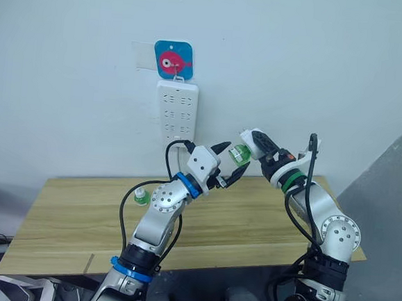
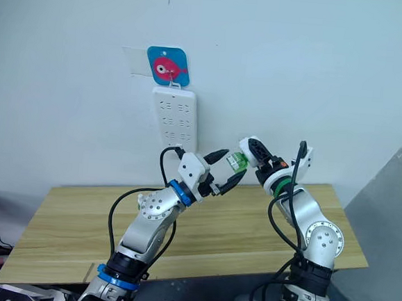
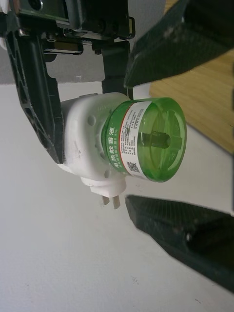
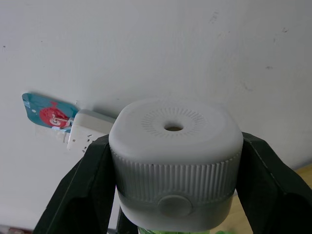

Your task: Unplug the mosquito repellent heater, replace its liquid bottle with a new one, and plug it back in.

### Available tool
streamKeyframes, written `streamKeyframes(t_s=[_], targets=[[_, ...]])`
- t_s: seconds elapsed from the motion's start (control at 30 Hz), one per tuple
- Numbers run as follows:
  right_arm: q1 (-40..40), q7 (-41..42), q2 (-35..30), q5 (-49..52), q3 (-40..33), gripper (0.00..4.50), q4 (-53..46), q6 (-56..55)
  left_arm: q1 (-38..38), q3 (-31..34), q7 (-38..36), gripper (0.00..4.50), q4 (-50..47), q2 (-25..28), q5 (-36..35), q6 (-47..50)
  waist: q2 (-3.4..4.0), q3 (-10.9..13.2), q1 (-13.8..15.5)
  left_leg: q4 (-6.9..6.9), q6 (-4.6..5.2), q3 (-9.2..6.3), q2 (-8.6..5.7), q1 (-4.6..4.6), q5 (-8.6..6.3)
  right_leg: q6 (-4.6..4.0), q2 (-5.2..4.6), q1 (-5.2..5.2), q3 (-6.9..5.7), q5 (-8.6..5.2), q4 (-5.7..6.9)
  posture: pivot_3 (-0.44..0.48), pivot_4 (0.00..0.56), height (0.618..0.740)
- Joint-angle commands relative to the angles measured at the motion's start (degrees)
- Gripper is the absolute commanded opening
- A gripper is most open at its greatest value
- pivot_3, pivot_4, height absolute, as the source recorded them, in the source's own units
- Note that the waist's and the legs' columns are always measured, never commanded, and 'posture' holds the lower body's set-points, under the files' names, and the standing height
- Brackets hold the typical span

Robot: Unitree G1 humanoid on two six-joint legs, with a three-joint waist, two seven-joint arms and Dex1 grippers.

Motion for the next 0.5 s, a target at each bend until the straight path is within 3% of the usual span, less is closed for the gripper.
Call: streamKeyframes(t_s=[0.03,0.17,0.37,0.43,0.5], targets=[[-0.11,0.33,-0.87,2.88,1.29,2.96,-2.23,-1.54,-0.72,0.23,0.35,2.31,-1.00,-0.25,-0.40,-1.35,0.06,0.08,0.02,-0.01,0.00,0.00,0.00,-0.02,0.00,0.00,0.00,0.00,0.00,0.00,-0.06,-0.127,0.079,0.740],[0.38,0.46,-1.64,3.74,2.37,2.96,-2.42,-1.94,-0.60,0.35,0.77,2.03,-0.82,-0.43,-0.62,-1.32,0.09,0.12,0.07,-0.09,0.00,0.03,0.00,-0.08,0.00,0.05,-0.01,0.01,0.03,0.03,-0.27,-0.124,0.078,0.740],[1.01,0.61,-2.35,4.52,3.54,2.96,-2.62,-2.45,-0.72,0.52,1.77,0.28,-0.74,-0.49,-0.12,-1.03,0.10,0.15,0.14,-0.23,0.00,0.07,0.00,-0.08,0.00,0.09,-0.01,0.02,0.08,0.06,-0.48,-0.121,0.078,0.740],[1.08,0.63,-2.55,4.65,3.76,2.96,-2.59,-2.63,-0.74,0.62,1.96,0.28,-0.76,-0.45,-0.17,-0.95,0.10,0.15,0.16,-0.27,0.00,0.08,0.00,-0.08,0.00,0.09,-0.01,0.02,0.08,0.06,-0.50,-0.121,0.078,0.740],[1.18,0.67,-2.82,4.76,3.91,2.96,-2.56,-2.78,-0.62,0.61,1.97,0.61,-0.89,-0.29,-0.33,-1.07,0.09,0.19,0.16,-0.30,0.00,0.08,0.00,-0.07,0.00,0.09,-0.01,0.01,0.08,0.05,-0.52,-0.122,0.081,0.740]])
